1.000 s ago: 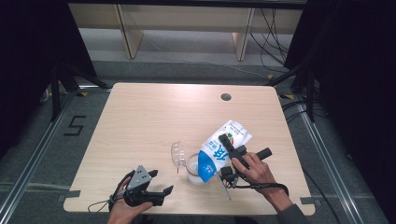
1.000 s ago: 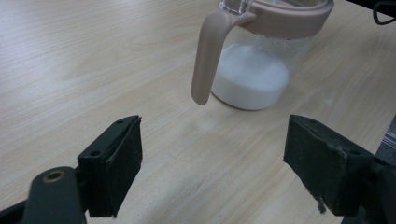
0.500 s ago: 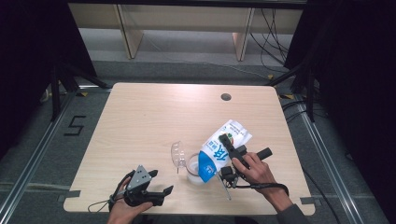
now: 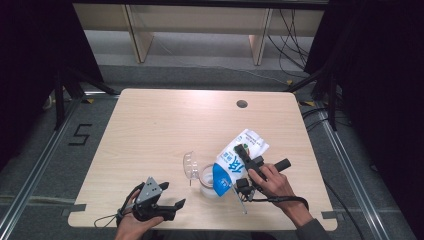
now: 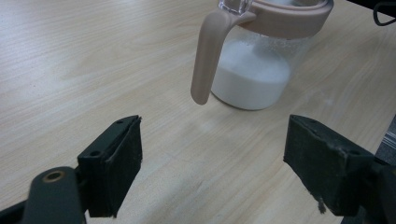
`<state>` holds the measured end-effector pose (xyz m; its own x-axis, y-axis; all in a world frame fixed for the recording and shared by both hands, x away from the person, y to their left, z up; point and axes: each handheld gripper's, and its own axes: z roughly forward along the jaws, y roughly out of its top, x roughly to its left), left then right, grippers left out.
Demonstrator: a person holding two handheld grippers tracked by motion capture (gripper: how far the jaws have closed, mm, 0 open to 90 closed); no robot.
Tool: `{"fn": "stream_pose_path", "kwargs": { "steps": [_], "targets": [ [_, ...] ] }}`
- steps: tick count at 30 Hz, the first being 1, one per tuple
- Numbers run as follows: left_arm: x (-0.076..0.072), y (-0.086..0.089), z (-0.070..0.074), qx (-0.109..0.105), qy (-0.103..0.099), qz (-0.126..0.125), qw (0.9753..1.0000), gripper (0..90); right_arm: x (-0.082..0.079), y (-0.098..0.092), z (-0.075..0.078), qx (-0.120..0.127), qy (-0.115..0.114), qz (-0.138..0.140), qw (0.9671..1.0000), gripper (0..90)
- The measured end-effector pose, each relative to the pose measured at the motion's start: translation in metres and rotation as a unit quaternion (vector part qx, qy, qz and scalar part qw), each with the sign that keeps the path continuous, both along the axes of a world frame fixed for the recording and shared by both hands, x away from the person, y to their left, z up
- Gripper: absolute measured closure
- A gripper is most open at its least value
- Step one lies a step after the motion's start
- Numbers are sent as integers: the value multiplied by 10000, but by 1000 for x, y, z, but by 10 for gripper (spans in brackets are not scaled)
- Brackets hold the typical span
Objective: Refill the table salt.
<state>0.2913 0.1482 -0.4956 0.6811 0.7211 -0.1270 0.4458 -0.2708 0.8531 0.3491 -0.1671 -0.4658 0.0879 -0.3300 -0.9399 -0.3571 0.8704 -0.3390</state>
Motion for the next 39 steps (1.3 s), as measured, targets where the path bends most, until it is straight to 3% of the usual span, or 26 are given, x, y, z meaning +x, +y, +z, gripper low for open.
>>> {"fn": "stream_pose_path", "kwargs": {
  "steps": [2, 4, 5, 6, 8, 9, 15, 19, 20, 22, 25, 26, 28, 29, 31, 32, 33, 34, 35, 36, 37, 38, 39],
  "targets": [
    [0, 0, 0, 4, 2, -3, 10000, 189, 0, 0, 1, 12, 22, -13, 10000, 778],
    [0, 0, 0, 3, 4, -6, 10000, 189, 2, 2, 4, -171, -38, 110, 9998, 779],
    [0, 0, 0, 0, 3, -3, 10000, 189, 2, 1, 1, -3, 74, 6, 10000, 779],
    [0, 0, 0, -5, 4, 2, 10000, 189, 2, 1, 0, -5, 144, -55, 9999, 780],
    [0, 0, 0, -1, 4, 0, 10000, 189, 3, 1, 1, -73, 103, 17, 9999, 781],
    [0, 0, 0, -3, 5, 1, 10000, 189, 3, 1, -1, 42, 172, -31, 9998, 782],
    [0, 0, 0, -6, 5, 3, 10000, 189, 3, 2, 2, 70, 198, 32, 9998, 786],
    [0, 0, 0, -6, 5, 5, 10000, 189, 4, 1, 3, 246, 420, -40, 9988, 789],
    [0, 0, 0, -4, 4, 5, 10000, 189, 2, 0, -1, 576, 544, -154, 9967, 788],
    [0, 0, 0, -7, 5, 9, 10000, 189, 4, 1, 4, 294, 501, -2, 9983, 789],
    [1, 1, 0, 57, -61, -68, 9999, 189, 3, 0, -1, 827, 843, -88, 9930, 790],
    [1, 1, 0, 48, -52, -59, 10000, 189, 4, 2, 4, 611, 754, 93, 9952, 790],
    [0, 0, 0, -29, 7, 20, 10000, 189, 3, 2, 6, 649, 930, -59, 9935, 791],
    [0, 0, 0, -34, 6, 21, 10000, 189, 2, 1, 4, 842, 1099, -116, 9903, 791],
    [1, 1, 0, -8, -9, -42, 10000, 189, 3, -1, 4, 1022, 1250, -97, 9868, 791],
    [1, 2, 0, 32, -36, -24, 10000, 189, 3, 0, 6, 933, 1214, -9, 9882, 791],
    [2, 2, 0, 19, -54, -72, 10000, 189, 1, -2, 1, 1345, 1447, -232, 9800, 792],
    [1, 2, 0, -14, -17, -36, 10000, 189, 3, -1, -2, 1586, 1645, -77, 9735, 792],
    [1, 2, 0, -28, 2, -22, 10000, 189, 3, -2, -4, 1715, 1739, -87, 9697, 794],
    [0, 2, 0, -18, -4, -28, 10000, 189, 3, -2, -3, 1738, 1764, -78, 9688, 795],
    [0, 2, 0, -30, -2, -20, 10000, 189, 3, -3, -4, 1888, 1880, -116, 9638, 797],
    [0, 1, 0, -57, -6, -6, 10000, 189, 5, -4, -3, 1924, 1927, -24, 9622, 798],
    [0, 2, 0, -18, -57, -58, 10000, 189, 5, -5, -4, 2033, 2035, -51, 9577, 801]
  ]
}}
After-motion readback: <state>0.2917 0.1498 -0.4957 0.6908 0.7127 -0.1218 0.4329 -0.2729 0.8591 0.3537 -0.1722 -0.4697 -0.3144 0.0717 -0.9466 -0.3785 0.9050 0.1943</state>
